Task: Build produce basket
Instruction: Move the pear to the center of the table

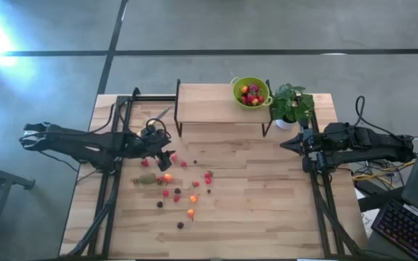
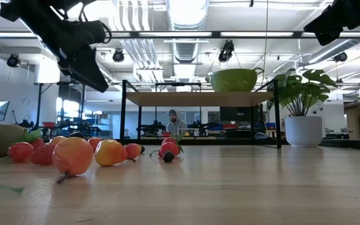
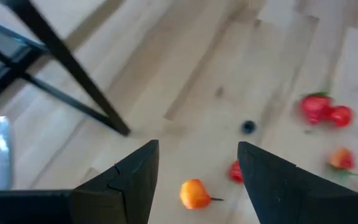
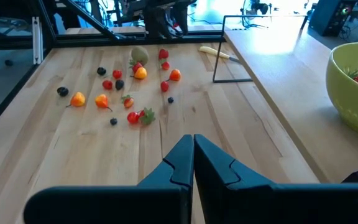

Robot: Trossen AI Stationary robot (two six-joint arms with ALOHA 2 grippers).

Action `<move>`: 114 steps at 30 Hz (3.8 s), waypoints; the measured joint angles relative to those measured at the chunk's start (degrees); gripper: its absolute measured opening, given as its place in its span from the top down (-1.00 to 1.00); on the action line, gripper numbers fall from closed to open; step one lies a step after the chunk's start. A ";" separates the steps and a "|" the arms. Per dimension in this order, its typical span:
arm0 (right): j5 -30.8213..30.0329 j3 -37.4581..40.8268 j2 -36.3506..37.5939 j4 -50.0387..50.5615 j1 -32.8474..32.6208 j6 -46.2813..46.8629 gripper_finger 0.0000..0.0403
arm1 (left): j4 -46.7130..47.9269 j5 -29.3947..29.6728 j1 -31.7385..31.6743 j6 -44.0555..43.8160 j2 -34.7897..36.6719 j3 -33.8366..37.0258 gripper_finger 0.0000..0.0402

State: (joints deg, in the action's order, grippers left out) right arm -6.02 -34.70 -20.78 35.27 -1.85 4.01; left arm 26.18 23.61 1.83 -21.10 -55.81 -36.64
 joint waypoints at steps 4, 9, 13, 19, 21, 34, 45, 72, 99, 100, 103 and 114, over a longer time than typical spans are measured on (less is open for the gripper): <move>-0.02 0.00 0.00 0.00 -0.01 0.00 0.96 | 2.31 1.40 0.00 0.85 -0.02 0.00 -0.12; -0.02 0.00 0.00 0.00 0.00 0.00 0.96 | 5.58 2.44 0.02 -0.03 -0.02 0.00 -0.12; -0.01 0.00 0.00 0.00 0.00 0.00 0.96 | 7.57 6.65 0.00 -5.46 -0.02 0.04 -0.12; -0.02 0.00 0.00 0.00 0.00 0.00 0.96 | 8.46 7.85 0.02 -4.25 -0.02 0.09 -0.12; -0.01 0.00 0.00 0.00 0.00 0.00 0.96 | 8.45 7.94 0.00 -3.17 -0.02 0.09 -0.12; -0.01 0.00 0.00 0.01 0.00 0.00 0.96 | 8.36 6.82 0.02 5.79 -1.70 0.33 -0.12; -0.01 0.00 0.00 0.00 -0.01 0.00 0.96 | 4.81 3.81 0.00 -21.07 -11.86 0.35 -0.12; -0.02 0.00 0.00 0.00 -0.01 0.00 0.96 | -1.79 -1.68 -0.37 -39.52 -23.45 -0.61 -0.12; 0.00 0.00 0.00 0.00 0.00 0.00 0.96 | -4.97 1.43 -0.37 -40.54 -29.22 -0.68 0.38; -0.02 0.00 0.00 0.00 0.00 0.00 0.96 | -5.00 1.43 -0.36 -40.54 -29.22 -0.68 0.42; -0.02 0.00 0.00 0.00 0.00 0.00 0.96 | -5.08 1.45 -0.37 -40.54 -29.22 -0.68 0.51; -0.01 0.00 0.00 0.00 -0.01 0.00 0.96 | -5.16 1.53 -0.37 -40.50 -29.22 -0.68 0.48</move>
State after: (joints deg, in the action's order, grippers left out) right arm -6.04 -34.70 -20.78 35.27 -1.86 4.01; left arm 21.02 25.14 1.45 -61.60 -85.03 -37.32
